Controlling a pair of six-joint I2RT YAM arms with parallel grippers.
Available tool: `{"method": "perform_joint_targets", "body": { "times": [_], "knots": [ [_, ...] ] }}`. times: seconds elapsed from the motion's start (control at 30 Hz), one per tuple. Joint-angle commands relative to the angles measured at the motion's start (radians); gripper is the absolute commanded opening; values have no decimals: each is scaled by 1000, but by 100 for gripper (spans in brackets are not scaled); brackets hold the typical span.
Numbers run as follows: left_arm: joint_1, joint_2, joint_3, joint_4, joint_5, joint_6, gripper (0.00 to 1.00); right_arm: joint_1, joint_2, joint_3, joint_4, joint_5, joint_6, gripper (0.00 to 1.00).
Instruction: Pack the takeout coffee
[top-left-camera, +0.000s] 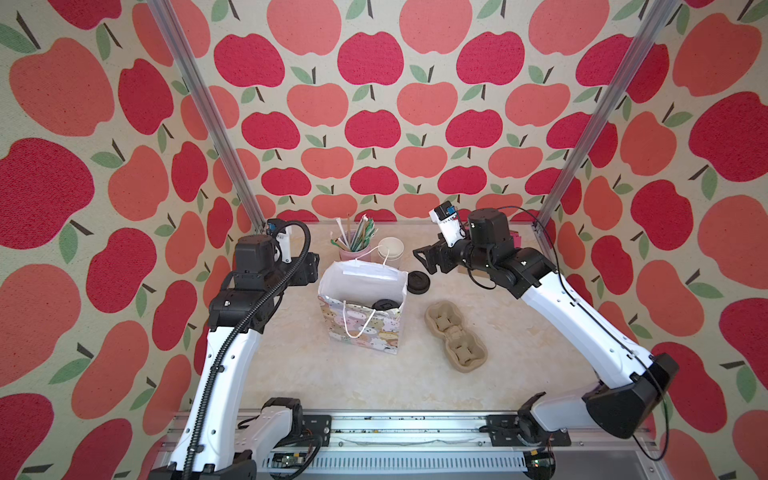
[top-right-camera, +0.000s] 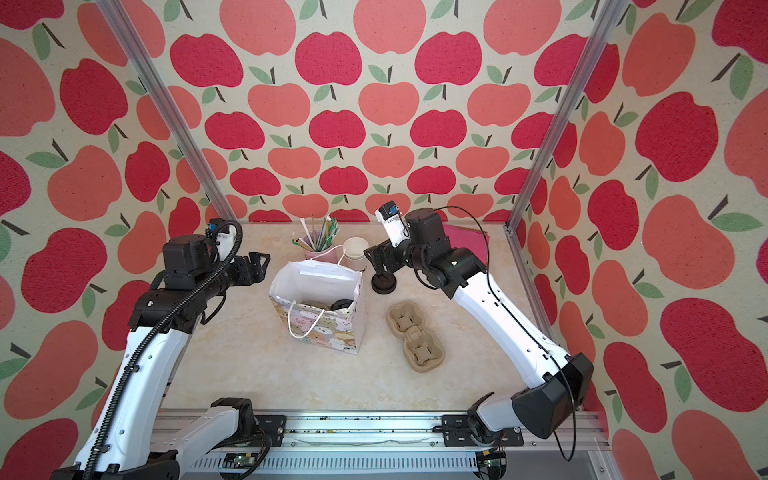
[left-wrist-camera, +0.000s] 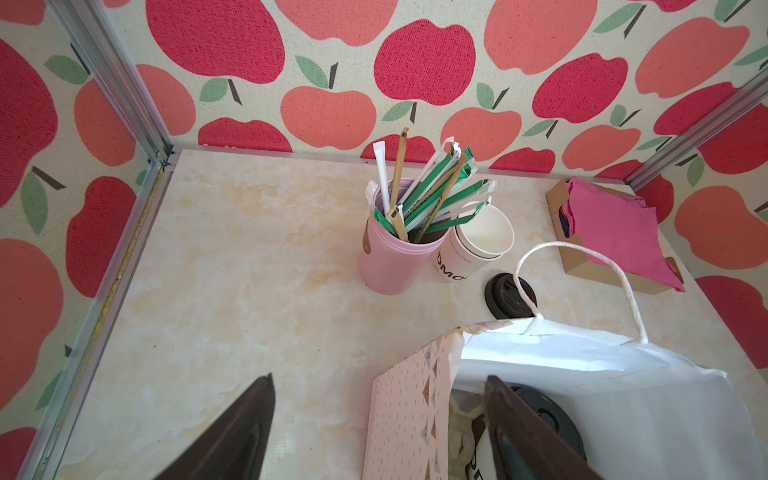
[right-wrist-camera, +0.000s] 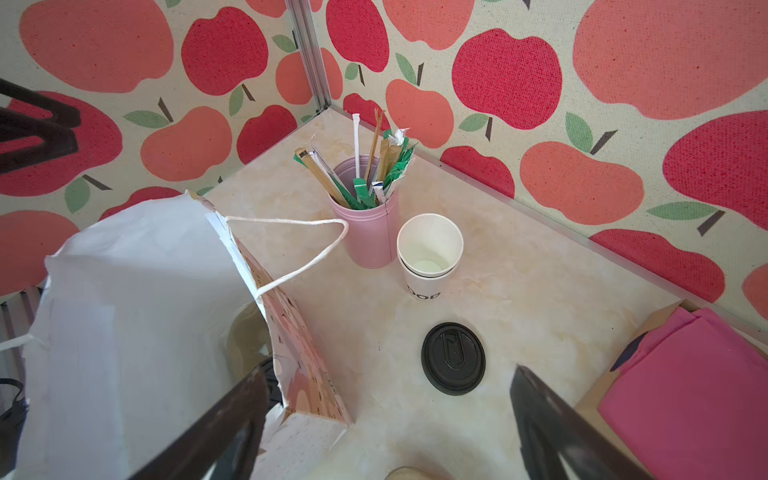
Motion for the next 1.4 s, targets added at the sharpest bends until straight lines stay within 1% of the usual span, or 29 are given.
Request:
{"method": "perform_joint_targets", "body": {
  "times": [0.0, 0.1, 0.37, 0.53, 0.6, 0.67, 0.83, 1.03, 1.3, 1.37],
  "knots": [
    [37, 83, 35, 116, 106, -35, 81, -9, -16, -24, 22, 1, 23, 98],
    [49, 162, 58, 195, 139, -29, 79, -9, -24, -41, 27, 7, 23, 99],
    [80, 402, 162, 377, 278, -31, 76, -11, -60, -73, 40, 39, 22, 99],
    [92, 554, 182, 510, 374, -25, 73, -13, -81, -92, 34, 43, 20, 99],
    [98, 618, 203, 535, 401, -21, 72, -13, -85, -96, 35, 40, 23, 99],
    [100, 678, 225, 549, 406, -11, 71, -15, -89, -104, 45, 29, 29, 99],
    [100, 775, 233, 640, 433, -31, 69, -15, -84, -120, 65, 16, 37, 99],
    [100, 868, 258, 759, 514, -124, 64, -14, -81, -137, 69, 15, 42, 99],
    [99, 959, 324, 776, 563, -166, 59, -16, -80, -160, 78, 18, 40, 99],
    [97, 985, 344, 770, 572, -177, 55, -16, -81, -164, 80, 15, 42, 99]
  ]
}}
